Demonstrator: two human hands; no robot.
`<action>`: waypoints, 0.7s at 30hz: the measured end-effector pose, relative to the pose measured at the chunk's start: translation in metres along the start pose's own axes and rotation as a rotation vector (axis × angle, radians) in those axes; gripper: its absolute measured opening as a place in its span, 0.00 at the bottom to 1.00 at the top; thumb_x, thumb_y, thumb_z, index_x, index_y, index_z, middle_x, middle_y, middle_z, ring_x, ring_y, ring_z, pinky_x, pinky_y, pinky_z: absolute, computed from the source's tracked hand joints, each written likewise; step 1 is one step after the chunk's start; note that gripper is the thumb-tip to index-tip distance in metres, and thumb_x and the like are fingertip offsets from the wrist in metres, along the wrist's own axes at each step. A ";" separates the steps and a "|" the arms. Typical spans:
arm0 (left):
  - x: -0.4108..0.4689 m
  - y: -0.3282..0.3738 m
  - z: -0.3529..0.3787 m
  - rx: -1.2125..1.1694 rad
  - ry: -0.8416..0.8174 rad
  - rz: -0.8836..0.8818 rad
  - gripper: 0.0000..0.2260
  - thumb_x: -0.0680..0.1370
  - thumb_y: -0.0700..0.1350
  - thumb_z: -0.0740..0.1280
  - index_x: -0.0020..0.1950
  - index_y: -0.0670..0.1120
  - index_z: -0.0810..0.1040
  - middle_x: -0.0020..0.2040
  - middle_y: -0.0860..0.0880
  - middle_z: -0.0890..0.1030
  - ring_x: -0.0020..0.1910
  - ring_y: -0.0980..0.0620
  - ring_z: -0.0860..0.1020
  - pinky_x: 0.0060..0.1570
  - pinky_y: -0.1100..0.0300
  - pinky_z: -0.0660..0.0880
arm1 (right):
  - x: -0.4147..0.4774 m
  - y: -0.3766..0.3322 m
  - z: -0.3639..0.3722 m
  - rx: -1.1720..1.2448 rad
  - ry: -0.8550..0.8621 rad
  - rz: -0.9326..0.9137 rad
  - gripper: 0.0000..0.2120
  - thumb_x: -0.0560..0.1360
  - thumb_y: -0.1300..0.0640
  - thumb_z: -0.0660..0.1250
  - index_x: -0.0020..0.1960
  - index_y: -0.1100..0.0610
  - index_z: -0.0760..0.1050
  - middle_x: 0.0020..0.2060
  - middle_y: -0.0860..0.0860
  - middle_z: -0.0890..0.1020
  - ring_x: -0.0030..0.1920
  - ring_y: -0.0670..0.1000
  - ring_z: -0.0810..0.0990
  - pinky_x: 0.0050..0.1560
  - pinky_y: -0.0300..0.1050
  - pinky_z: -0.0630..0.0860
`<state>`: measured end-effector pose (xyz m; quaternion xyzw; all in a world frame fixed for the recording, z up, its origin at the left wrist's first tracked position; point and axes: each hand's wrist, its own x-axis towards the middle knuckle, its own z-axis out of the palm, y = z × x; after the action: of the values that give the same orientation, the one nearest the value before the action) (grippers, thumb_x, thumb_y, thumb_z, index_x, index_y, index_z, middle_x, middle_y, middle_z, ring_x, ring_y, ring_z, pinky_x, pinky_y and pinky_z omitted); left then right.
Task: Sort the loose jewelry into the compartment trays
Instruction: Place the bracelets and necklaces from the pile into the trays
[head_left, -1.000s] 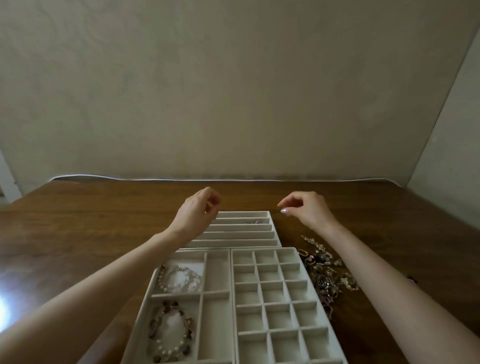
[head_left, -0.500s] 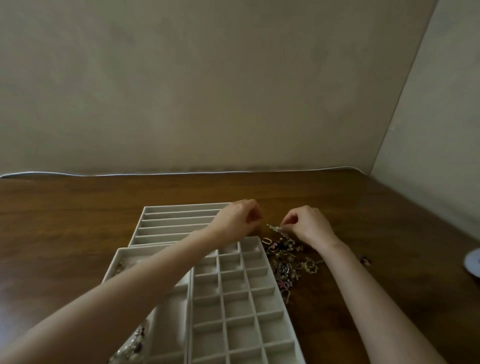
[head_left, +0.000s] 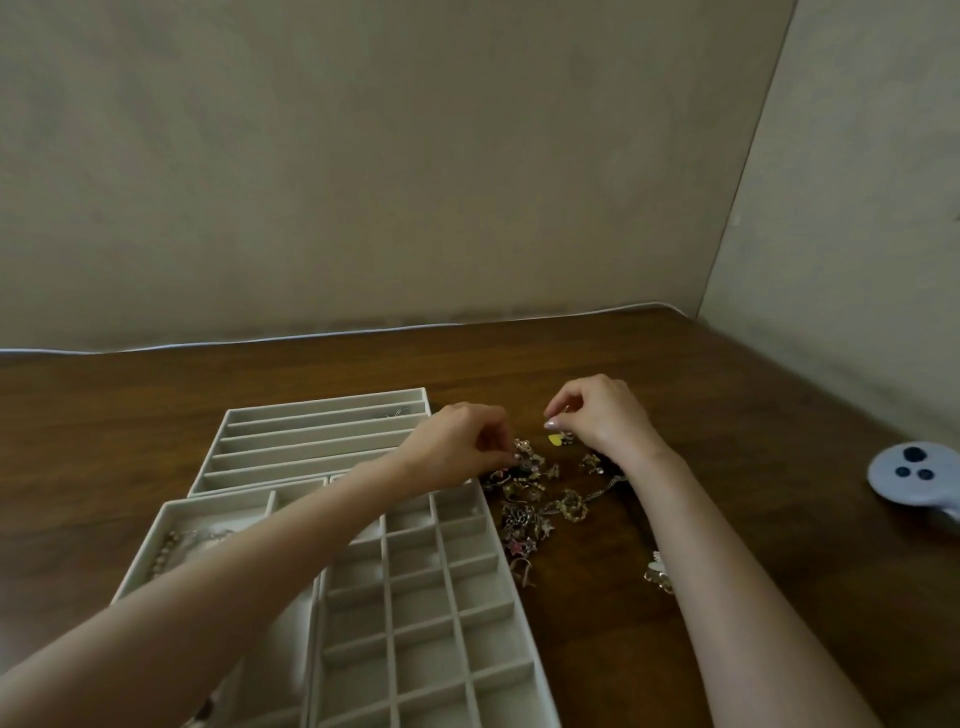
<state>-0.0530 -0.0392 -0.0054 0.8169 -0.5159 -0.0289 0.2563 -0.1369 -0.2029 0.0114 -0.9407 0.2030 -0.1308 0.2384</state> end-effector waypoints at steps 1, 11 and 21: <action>-0.001 0.003 0.000 -0.006 -0.031 0.020 0.05 0.74 0.48 0.69 0.46 0.48 0.76 0.45 0.52 0.79 0.43 0.57 0.76 0.45 0.61 0.76 | 0.000 0.000 -0.001 0.020 -0.013 -0.002 0.08 0.73 0.57 0.70 0.52 0.54 0.81 0.57 0.51 0.80 0.60 0.50 0.75 0.50 0.41 0.68; -0.004 0.031 0.008 0.239 -0.205 0.076 0.16 0.73 0.60 0.66 0.48 0.49 0.78 0.48 0.54 0.77 0.48 0.57 0.71 0.45 0.61 0.68 | -0.001 -0.002 -0.004 0.129 -0.079 -0.024 0.07 0.73 0.57 0.71 0.51 0.55 0.81 0.57 0.50 0.80 0.62 0.49 0.73 0.53 0.41 0.68; 0.001 0.024 -0.005 -0.622 -0.002 -0.149 0.03 0.79 0.41 0.62 0.47 0.42 0.74 0.44 0.45 0.83 0.44 0.48 0.82 0.47 0.55 0.80 | -0.003 -0.001 -0.010 0.468 -0.198 -0.073 0.11 0.78 0.51 0.63 0.48 0.54 0.81 0.40 0.49 0.84 0.39 0.46 0.80 0.47 0.43 0.75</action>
<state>-0.0707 -0.0466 0.0097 0.7350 -0.4212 -0.2049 0.4903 -0.1425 -0.2048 0.0197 -0.8748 0.1087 -0.0903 0.4634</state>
